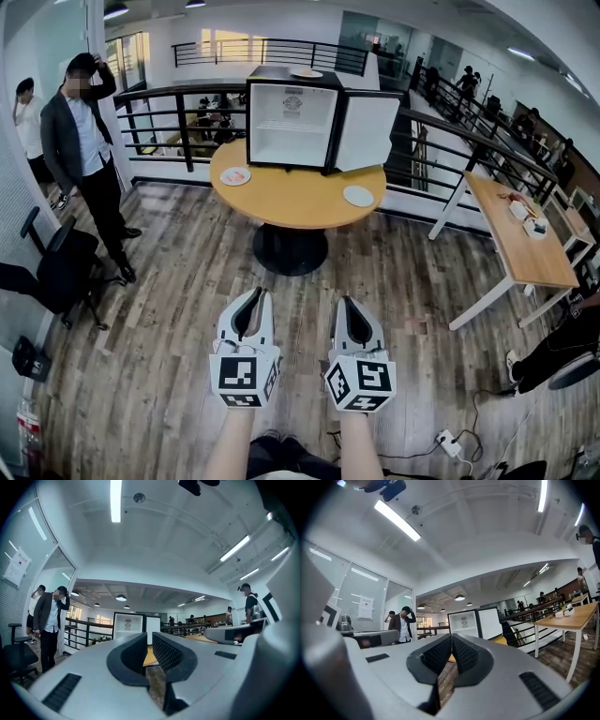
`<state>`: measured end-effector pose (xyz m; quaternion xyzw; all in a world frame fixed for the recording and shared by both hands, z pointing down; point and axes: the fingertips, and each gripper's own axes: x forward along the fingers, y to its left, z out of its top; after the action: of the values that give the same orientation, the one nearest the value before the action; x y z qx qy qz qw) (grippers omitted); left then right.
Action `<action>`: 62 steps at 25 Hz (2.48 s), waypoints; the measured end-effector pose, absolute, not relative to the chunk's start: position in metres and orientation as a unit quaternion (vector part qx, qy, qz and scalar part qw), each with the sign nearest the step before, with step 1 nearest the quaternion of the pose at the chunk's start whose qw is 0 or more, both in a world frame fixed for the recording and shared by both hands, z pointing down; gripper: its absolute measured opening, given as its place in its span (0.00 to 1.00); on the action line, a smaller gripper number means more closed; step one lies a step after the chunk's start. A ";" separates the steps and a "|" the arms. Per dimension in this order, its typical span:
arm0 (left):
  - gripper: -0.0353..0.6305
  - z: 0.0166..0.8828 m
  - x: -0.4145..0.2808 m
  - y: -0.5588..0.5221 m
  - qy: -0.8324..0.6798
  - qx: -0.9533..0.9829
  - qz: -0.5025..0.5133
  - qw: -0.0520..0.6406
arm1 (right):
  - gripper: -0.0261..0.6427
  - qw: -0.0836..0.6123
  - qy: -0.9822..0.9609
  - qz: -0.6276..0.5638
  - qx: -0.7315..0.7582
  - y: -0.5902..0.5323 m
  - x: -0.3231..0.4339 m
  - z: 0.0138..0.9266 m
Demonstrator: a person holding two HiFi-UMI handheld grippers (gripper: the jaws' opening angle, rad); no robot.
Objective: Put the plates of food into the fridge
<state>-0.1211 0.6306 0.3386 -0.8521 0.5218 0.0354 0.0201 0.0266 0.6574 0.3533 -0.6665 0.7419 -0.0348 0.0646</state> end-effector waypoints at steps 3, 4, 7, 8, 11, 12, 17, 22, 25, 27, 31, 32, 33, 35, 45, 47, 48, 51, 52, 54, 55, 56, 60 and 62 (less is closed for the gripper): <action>0.11 0.342 -0.112 0.632 0.523 -0.851 0.034 0.021 | 0.06 0.067 0.743 -0.037 -0.665 0.657 0.035 0.356; 0.11 0.343 -0.110 0.632 0.524 -0.851 0.034 0.021 | 0.06 0.068 0.744 -0.037 -0.663 0.658 0.037 0.356; 0.11 0.347 -0.105 0.632 0.528 -0.848 0.035 0.021 | 0.06 0.068 0.747 -0.035 -0.661 0.656 0.046 0.358; 0.11 0.348 -0.103 0.630 0.528 -0.848 0.033 0.021 | 0.06 0.069 0.746 -0.037 -0.661 0.654 0.050 0.359; 0.11 0.353 -0.100 0.623 0.530 -0.848 0.027 0.017 | 0.06 0.071 0.745 -0.044 -0.662 0.646 0.056 0.362; 0.11 0.354 -0.099 0.619 0.530 -0.847 0.026 0.016 | 0.06 0.071 0.745 -0.045 -0.662 0.643 0.057 0.362; 0.11 0.356 -0.094 0.588 0.531 -0.847 0.028 0.018 | 0.06 0.071 0.743 -0.044 -0.664 0.614 0.064 0.365; 0.11 0.354 -0.078 0.535 0.522 -0.852 0.031 0.016 | 0.06 0.064 0.740 -0.041 -0.669 0.563 0.075 0.365; 0.11 0.351 -0.073 0.497 0.517 -0.855 0.033 0.019 | 0.06 0.065 0.737 -0.043 -0.672 0.525 0.080 0.363; 0.11 0.349 -0.069 0.470 0.512 -0.858 0.033 0.019 | 0.06 0.066 0.733 -0.041 -0.676 0.500 0.083 0.359; 0.11 0.340 -0.063 0.418 0.501 -0.864 0.037 0.019 | 0.06 0.068 0.726 -0.032 -0.684 0.453 0.087 0.347; 0.11 0.338 -0.061 0.407 0.497 -0.867 0.036 0.021 | 0.06 0.069 0.724 -0.032 -0.686 0.442 0.088 0.345; 0.11 0.337 -0.058 0.397 0.493 -0.869 0.036 0.022 | 0.06 0.070 0.721 -0.032 -0.688 0.432 0.089 0.344; 0.11 0.336 -0.054 0.376 0.489 -0.871 0.036 0.021 | 0.06 0.069 0.718 -0.032 -0.692 0.414 0.093 0.343; 0.11 0.356 -0.016 0.292 0.480 -0.877 0.024 -0.005 | 0.06 0.056 0.697 -0.050 -0.713 0.342 0.143 0.361; 0.11 0.360 -0.001 0.273 0.477 -0.879 0.019 -0.005 | 0.06 0.057 0.693 -0.054 -0.716 0.323 0.159 0.365; 0.11 0.362 0.006 0.263 0.477 -0.879 0.017 -0.005 | 0.06 0.058 0.693 -0.056 -0.717 0.312 0.167 0.367; 0.11 0.366 0.029 0.229 0.479 -0.878 0.012 -0.005 | 0.06 0.058 0.695 -0.058 -0.715 0.276 0.190 0.370; 0.11 0.367 0.038 0.217 0.480 -0.877 0.011 -0.005 | 0.06 0.059 0.696 -0.058 -0.714 0.263 0.198 0.369; 0.11 0.366 0.056 0.193 0.483 -0.876 0.011 -0.004 | 0.06 0.059 0.699 -0.056 -0.711 0.236 0.216 0.367; 0.11 0.365 0.064 0.181 0.485 -0.874 0.011 -0.005 | 0.06 0.058 0.701 -0.055 -0.709 0.223 0.224 0.366; 0.11 0.365 0.072 0.169 0.487 -0.873 0.010 -0.007 | 0.06 0.056 0.703 -0.055 -0.707 0.210 0.233 0.365; 0.11 0.370 0.101 0.130 0.494 -0.870 0.001 -0.010 | 0.06 0.050 0.710 -0.059 -0.700 0.167 0.261 0.367; 0.11 0.372 0.113 0.115 0.496 -0.868 -0.001 -0.013 | 0.06 0.048 0.712 -0.061 -0.698 0.151 0.274 0.370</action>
<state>0.1126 0.1150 0.3724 -0.8680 0.4964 -0.0011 -0.0129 0.2738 0.1508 0.3702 -0.6979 0.7120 -0.0609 0.0478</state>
